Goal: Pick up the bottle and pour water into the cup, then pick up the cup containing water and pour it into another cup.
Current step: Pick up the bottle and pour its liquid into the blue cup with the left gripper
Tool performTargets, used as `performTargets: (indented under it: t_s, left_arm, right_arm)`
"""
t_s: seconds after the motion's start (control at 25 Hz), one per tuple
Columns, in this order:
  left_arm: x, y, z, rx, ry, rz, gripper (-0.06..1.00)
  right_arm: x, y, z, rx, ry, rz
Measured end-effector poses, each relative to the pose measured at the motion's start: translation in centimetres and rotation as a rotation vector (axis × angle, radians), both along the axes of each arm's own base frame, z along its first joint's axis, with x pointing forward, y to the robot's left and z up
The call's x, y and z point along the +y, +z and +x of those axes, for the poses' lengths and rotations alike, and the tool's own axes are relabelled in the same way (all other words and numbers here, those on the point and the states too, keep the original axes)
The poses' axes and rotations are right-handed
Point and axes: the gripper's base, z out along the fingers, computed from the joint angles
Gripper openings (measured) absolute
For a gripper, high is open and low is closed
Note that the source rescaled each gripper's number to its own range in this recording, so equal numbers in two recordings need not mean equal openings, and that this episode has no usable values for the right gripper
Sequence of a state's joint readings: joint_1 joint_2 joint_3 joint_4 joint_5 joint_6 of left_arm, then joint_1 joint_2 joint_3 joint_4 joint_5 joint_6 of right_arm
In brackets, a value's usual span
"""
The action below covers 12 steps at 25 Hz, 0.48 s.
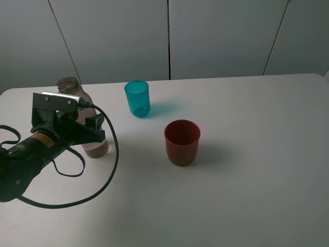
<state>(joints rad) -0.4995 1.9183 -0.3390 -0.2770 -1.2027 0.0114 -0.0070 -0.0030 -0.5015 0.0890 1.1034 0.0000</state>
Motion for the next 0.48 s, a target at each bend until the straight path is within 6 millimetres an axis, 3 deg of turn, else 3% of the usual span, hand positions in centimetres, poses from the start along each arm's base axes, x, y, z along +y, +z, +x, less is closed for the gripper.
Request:
performTargets:
  t_s: [0.16, 0.36, 0.48]
  left_arm:
    - [0.0, 0.8, 0.0, -0.006, -0.001, -0.013, 0.03]
    - [0.2, 4.2, 0.0, -0.117, 0.018, -0.029, 0.02]
    - [0.4, 5.7, 0.4, -0.135, 0.024, 0.063, 0.02]
  right_arm:
    - [0.0, 0.0, 0.0, 0.000, 0.000, 0.000]
    - [0.0, 0.0, 0.0, 0.000, 0.000, 0.000]
    - [0.0, 0.0, 0.0, 0.000, 0.000, 0.000]
